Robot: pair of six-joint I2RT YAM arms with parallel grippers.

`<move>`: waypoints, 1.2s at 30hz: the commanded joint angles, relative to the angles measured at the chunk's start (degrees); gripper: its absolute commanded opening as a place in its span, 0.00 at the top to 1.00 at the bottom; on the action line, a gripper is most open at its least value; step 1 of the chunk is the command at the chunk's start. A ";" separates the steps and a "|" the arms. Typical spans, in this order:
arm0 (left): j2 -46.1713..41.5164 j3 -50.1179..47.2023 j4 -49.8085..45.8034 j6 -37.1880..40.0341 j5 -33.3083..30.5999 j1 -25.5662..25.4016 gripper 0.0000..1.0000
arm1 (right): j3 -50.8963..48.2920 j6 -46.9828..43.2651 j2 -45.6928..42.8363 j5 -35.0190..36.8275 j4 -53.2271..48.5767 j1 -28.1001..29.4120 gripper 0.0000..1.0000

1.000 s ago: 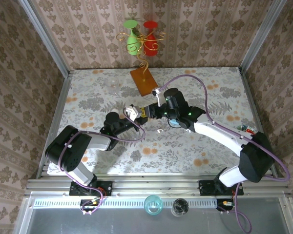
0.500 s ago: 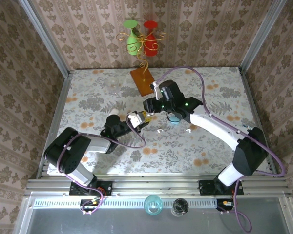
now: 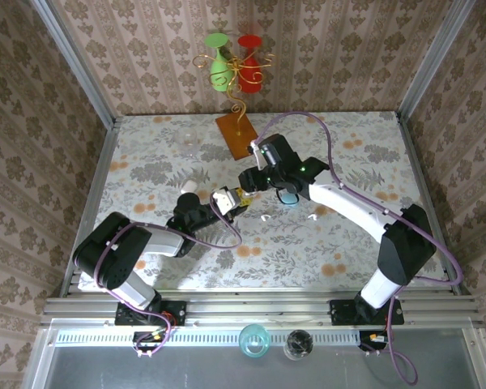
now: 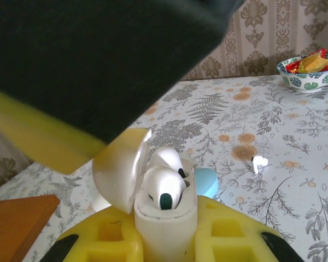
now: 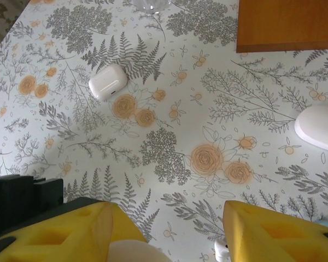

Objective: Insert the wireless bluetooth earbuds into the charging case

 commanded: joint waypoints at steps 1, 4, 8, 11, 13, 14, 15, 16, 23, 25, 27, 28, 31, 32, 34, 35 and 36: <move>-2.10 0.94 3.69 -3.12 -0.65 0.16 1.00 | -2.42 -1.57 -2.45 -0.53 -3.77 -0.40 0.43; -2.41 1.13 3.75 -3.22 0.27 0.26 1.00 | -3.14 -1.67 -3.56 -0.82 -4.21 -0.62 0.43; -3.20 1.46 3.58 -6.31 3.38 1.23 1.00 | -5.53 -2.81 -6.44 -3.62 -1.83 -1.43 0.43; -4.18 1.44 3.24 -10.17 9.93 2.56 1.00 | -9.24 -6.24 -10.93 -7.63 2.88 -2.91 0.41; -5.44 1.61 1.08 -12.23 14.71 3.33 1.00 | -13.17 -13.86 -15.02 -12.57 5.96 -4.03 0.38; -6.18 1.70 -0.23 -12.88 16.30 3.42 1.00 | -14.87 -17.64 -17.13 -14.96 7.28 -4.45 0.37; -7.10 1.89 -2.05 -13.18 18.60 3.51 1.00 | -16.16 -22.04 -18.88 -18.06 7.29 -4.71 0.36; -8.06 2.08 -3.90 -13.47 20.23 3.47 1.00 | -17.56 -28.43 -20.49 -21.85 7.35 -5.19 0.35; -13.99 3.22 -13.70 -13.19 26.28 3.07 1.00 | -20.17 -44.95 -25.53 -32.89 5.29 -5.55 0.44; -15.21 3.91 -17.07 -12.15 26.96 2.74 1.00 | -19.34 -46.21 -24.78 -36.55 4.42 -5.38 0.50; -15.96 4.46 -19.36 -11.35 27.60 2.48 1.00 | -18.46 -47.11 -23.89 -38.13 3.43 -4.97 0.55; -16.28 4.60 -19.83 -11.24 27.76 2.41 1.00 | -17.89 -47.80 -23.45 -38.43 2.74 -4.64 0.57; -16.74 4.81 -19.92 -11.32 28.24 1.95 1.00 | -17.40 -48.88 -22.39 -38.45 2.64 -3.88 0.61; -16.78 4.91 -19.92 -11.39 28.39 1.80 1.00 | -17.31 -49.03 -21.92 -38.53 2.86 -3.66 0.63; -16.74 5.17 -19.97 -11.41 28.54 1.47 1.00 | -16.80 -49.02 -20.83 -38.53 2.99 -3.44 0.67; -16.70 5.24 -19.99 -11.49 28.58 1.32 1.00 | -16.63 -49.06 -20.44 -38.46 3.00 -3.34 0.68; -16.69 5.26 -19.99 -11.50 28.73 1.24 1.00 | -16.36 -49.15 -19.93 -38.36 2.91 -3.34 0.69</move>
